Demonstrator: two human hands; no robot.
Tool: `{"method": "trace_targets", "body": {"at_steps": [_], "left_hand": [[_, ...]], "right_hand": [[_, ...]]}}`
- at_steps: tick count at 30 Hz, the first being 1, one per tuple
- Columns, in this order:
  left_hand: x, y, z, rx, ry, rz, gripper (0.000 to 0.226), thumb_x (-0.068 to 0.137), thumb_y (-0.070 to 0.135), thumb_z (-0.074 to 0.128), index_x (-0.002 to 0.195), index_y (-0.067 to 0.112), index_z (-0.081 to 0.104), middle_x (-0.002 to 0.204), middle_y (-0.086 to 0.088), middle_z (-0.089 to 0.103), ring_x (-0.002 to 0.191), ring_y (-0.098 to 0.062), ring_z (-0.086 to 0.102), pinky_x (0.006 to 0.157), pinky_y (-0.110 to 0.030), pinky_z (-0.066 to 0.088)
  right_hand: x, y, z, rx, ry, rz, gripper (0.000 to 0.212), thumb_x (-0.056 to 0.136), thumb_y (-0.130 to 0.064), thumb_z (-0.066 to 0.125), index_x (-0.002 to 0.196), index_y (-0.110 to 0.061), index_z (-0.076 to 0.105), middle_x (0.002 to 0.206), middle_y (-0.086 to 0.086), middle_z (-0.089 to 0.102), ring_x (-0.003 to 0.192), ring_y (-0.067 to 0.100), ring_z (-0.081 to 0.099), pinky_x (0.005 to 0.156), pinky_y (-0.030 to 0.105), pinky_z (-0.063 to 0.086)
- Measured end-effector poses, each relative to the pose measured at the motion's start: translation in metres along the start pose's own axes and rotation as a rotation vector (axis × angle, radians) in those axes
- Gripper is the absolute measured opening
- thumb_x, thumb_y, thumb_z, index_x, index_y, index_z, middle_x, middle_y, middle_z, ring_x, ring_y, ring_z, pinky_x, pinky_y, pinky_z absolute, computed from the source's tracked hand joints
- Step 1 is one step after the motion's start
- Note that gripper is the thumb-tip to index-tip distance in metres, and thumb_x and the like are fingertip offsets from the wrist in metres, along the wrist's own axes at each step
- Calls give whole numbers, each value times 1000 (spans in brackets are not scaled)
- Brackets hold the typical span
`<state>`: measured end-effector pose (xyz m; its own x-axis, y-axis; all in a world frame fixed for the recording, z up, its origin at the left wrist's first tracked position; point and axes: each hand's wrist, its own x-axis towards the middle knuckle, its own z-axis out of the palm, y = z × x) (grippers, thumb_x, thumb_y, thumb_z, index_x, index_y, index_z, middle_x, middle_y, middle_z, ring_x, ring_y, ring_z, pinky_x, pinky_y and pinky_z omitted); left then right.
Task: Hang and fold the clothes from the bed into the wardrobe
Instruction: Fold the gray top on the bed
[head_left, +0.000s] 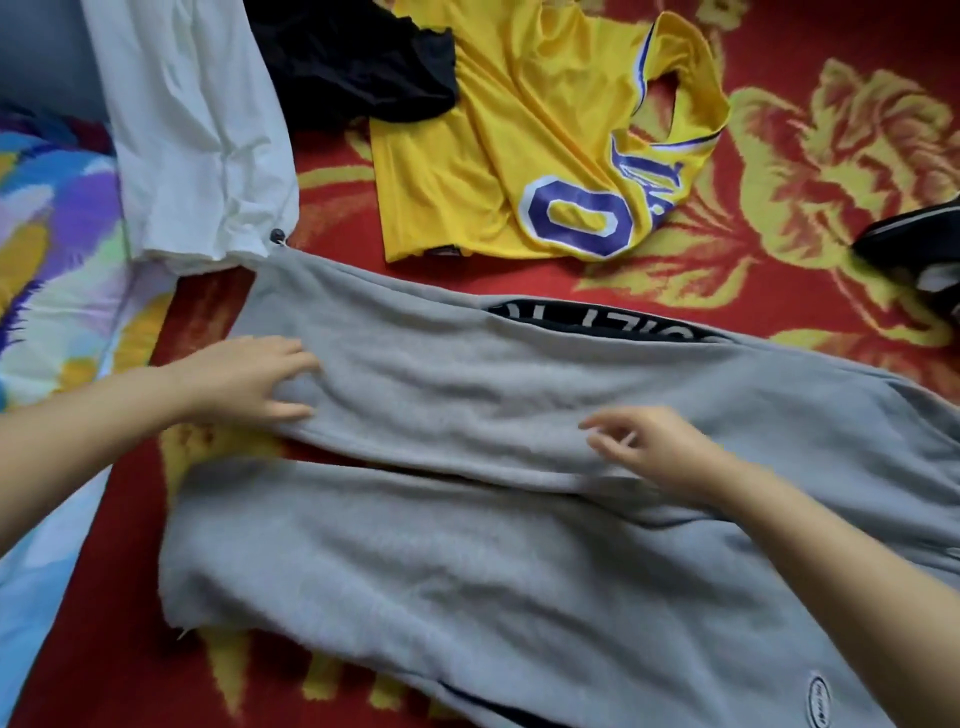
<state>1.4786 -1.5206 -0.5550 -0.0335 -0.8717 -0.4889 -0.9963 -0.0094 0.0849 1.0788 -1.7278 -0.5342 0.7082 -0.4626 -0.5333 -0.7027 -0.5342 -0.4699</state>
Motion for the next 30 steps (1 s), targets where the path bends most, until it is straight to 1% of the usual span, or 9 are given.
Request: {"method": "trace_targets", "body": {"at_steps": [3, 7, 9, 13, 17, 20, 23, 26, 30], "left_hand": [[60, 17, -26, -175, 289, -74, 47, 84, 17, 66, 128, 8, 54, 118, -13, 58, 109, -33, 56, 84, -40, 47], [123, 25, -42, 36, 117, -326, 72, 84, 3, 50, 149, 13, 22, 150, -12, 30, 139, -29, 27, 115, -51, 17], [129, 27, -38, 148, 92, -401, 55, 82, 5, 50, 136, 12, 36, 133, -15, 46, 125, -32, 41, 111, -52, 19], [96, 32, -33, 178, 289, -361, 25, 76, -5, 52, 87, 14, 41, 90, -18, 63, 85, -36, 58, 83, -42, 32], [31, 27, -56, 4, 627, -184, 27, 74, -4, 55, 98, 6, 60, 82, -22, 63, 72, -40, 59, 59, -40, 36], [-29, 32, -61, 68, 652, 91, 44, 78, 15, 42, 114, 7, 66, 77, -18, 64, 62, -37, 63, 49, -41, 47], [-100, 64, -23, 96, 528, 218, 46, 75, 10, 39, 117, 12, 55, 67, -13, 62, 51, -30, 60, 45, -35, 48], [-160, 105, 41, 123, 429, 248, 50, 69, 12, 38, 114, 16, 61, 59, -4, 57, 46, -20, 57, 50, -26, 43], [-195, 133, 95, 137, 201, 157, 40, 56, 17, 82, 95, 16, 78, 58, 2, 56, 47, -17, 57, 54, -26, 39]], "right_hand": [[30, 31, -42, -121, 408, 76, 31, 89, -7, 56, 119, -10, 63, 117, 14, 64, 106, 33, 59, 88, 40, 48], [69, 72, -75, -386, 149, 386, 78, 89, -10, 58, 153, -17, 14, 154, 13, 24, 141, 32, 24, 115, 51, 19], [80, 79, -71, -494, 113, 460, 68, 89, -16, 59, 148, -14, 24, 146, 17, 35, 132, 35, 37, 111, 53, 22], [56, 85, -62, -542, 399, 311, 27, 89, -18, 58, 111, -3, 51, 109, 23, 52, 99, 41, 53, 74, 43, 38], [-11, 76, -93, -400, 614, 100, 25, 81, -15, 65, 103, -4, 59, 94, 20, 51, 86, 43, 56, 62, 41, 42], [-66, 52, -94, -416, 337, -100, 44, 77, -13, 68, 121, -13, 64, 97, 17, 61, 85, 40, 63, 66, 43, 52], [-121, 29, -40, -512, -170, -148, 57, 88, -27, 57, 141, -43, 40, 103, 0, 57, 98, 25, 60, 73, 32, 45], [-168, 22, 33, -581, -343, -250, 57, 96, -34, 42, 146, -51, 21, 106, -8, 50, 99, 15, 56, 69, 27, 34], [-188, 16, 105, -602, -523, -244, 56, 99, -37, 41, 151, -39, 19, 122, 3, 50, 109, 27, 54, 81, 37, 40]]}}
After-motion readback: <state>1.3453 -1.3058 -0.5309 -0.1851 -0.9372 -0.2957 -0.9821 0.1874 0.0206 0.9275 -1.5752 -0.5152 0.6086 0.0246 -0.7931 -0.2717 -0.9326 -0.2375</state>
